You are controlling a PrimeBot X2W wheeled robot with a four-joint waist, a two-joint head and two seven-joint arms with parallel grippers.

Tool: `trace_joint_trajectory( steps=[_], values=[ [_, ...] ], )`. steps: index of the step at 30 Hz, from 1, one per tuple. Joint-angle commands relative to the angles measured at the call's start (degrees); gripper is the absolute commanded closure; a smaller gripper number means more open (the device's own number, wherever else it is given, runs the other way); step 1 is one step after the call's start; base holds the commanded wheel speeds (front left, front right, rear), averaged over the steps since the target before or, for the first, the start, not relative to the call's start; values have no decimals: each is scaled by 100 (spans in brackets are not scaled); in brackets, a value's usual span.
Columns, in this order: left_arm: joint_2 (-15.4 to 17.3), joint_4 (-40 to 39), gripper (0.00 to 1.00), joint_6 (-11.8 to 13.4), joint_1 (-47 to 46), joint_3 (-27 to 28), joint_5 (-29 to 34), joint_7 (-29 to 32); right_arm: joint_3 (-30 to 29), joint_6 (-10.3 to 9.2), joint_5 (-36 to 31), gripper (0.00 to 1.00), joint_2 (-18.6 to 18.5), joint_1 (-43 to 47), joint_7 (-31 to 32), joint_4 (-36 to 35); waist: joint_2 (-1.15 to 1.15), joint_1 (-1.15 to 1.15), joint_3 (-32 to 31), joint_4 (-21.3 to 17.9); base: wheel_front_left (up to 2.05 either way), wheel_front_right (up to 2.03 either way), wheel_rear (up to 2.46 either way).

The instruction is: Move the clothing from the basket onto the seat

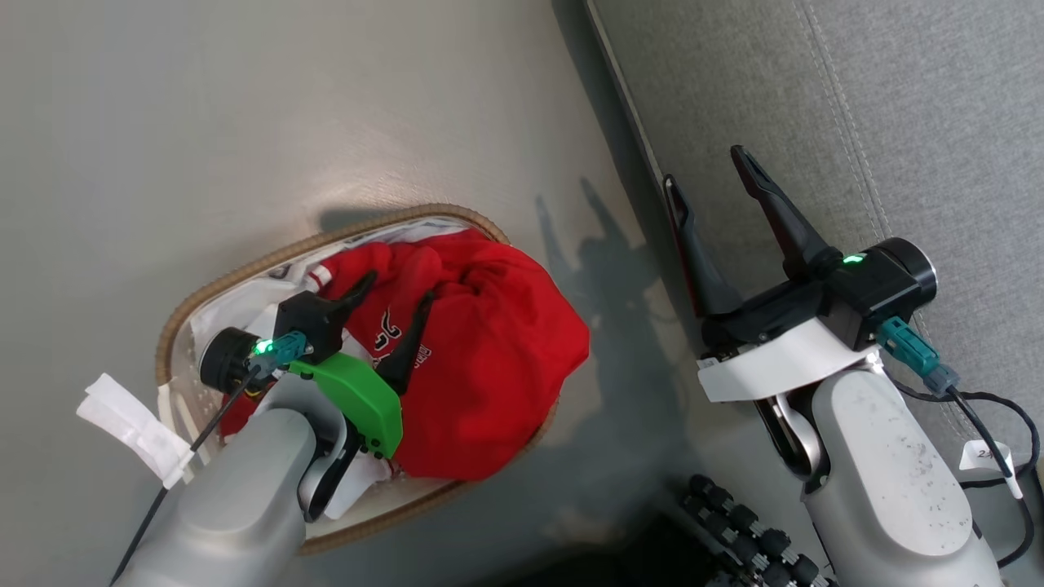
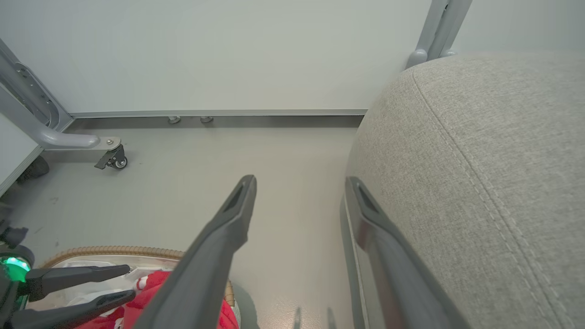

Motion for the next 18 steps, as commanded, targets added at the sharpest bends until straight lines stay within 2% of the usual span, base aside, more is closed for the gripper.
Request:
trace_joint_trajectory(
  steps=[1, 9, 18],
  values=[
    [110, -1, 0, -20, -166, -151, -198, -4, 32, -4, 38, 0, 7, -87, -28, -20, 0, -1, 324, -212, 0, 0, 0],
    [323, 251, 0, -20, -637, -1240, -1016, -4, 62, -4, 67, 0, 5, -97, -28, -43, 0, -1, 581, -246, 0, 0, 0],
    [219, 898, 0, -20, -1113, -2264, -1583, 48, 54, -4, -63, 0, 2, -189, -28, -88, 0, -1, 852, -212, 0, 0, 0]
  ],
)
